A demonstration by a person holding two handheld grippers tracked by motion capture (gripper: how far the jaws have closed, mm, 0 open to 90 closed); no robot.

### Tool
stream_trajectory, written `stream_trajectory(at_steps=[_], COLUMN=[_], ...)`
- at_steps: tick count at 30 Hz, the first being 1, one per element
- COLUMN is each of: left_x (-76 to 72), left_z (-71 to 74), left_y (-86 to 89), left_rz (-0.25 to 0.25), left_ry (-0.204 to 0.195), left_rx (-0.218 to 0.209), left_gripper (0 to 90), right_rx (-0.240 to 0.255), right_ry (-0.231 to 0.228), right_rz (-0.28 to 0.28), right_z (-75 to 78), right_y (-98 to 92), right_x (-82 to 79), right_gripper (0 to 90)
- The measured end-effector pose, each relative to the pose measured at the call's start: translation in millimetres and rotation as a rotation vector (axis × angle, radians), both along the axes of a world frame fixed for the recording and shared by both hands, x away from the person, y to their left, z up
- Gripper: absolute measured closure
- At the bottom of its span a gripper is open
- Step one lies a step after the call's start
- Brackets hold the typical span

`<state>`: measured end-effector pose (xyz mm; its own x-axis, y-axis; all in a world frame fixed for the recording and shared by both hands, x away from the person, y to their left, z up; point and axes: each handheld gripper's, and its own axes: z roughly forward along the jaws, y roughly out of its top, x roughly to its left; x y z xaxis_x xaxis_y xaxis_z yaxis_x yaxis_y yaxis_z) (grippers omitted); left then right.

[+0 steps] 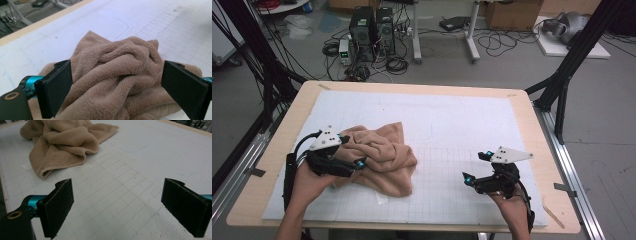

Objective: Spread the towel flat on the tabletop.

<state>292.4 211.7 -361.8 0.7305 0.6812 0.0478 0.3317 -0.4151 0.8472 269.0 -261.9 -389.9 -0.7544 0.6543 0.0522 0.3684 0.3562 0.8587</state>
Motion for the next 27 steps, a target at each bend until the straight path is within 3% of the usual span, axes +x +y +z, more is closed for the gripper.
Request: stream_trajectory(at_steps=[1, 3, 5, 14, 20, 25, 27], left_x=[1.3, 4.4, 5.4, 15.6, 26.5, 30.1, 31.0], left_z=[-2.1, -8.7, -11.1, -24.2, -35.5, -41.2, -43.1], left_y=[-2.6, -7.3, -9.4, -18.7, -25.6, -29.4, -30.4], left_rz=[0.004, -0.001, 0.004, 0.007, 0.013, 0.011, 0.013], left_ry=[-0.004, -0.005, -0.004, 0.017, 0.057, 0.061, 0.057], left_rx=[0.004, -0.032, -0.032, 0.034, 0.079, 0.12, 0.132], left_gripper=[10.7, 13.6, 14.7, 18.4, 22.1, 28.1, 34.4], right_rx=[0.001, 0.003, 0.005, 0.008, 0.002, 0.002, 0.001], right_ry=[-0.004, -0.002, -0.001, 0.005, 0.008, 0.015, 0.016], right_rz=[0.0, -0.001, -0.003, 0.0, 0.005, 0.009, 0.01], right_z=[0.2, 0.1, -0.2, -3.0, -4.9, -6.7, -7.7], right_y=[-0.8, -1.6, -2.1, -2.8, -1.2, -0.1, 0.1], right_x=[-0.2, -0.1, -0.1, 0.6, 1.7, 3.0, 3.9], right_gripper=[10.0, 10.0, 10.0, 10.0, 10.0, 10.0, 10.0])
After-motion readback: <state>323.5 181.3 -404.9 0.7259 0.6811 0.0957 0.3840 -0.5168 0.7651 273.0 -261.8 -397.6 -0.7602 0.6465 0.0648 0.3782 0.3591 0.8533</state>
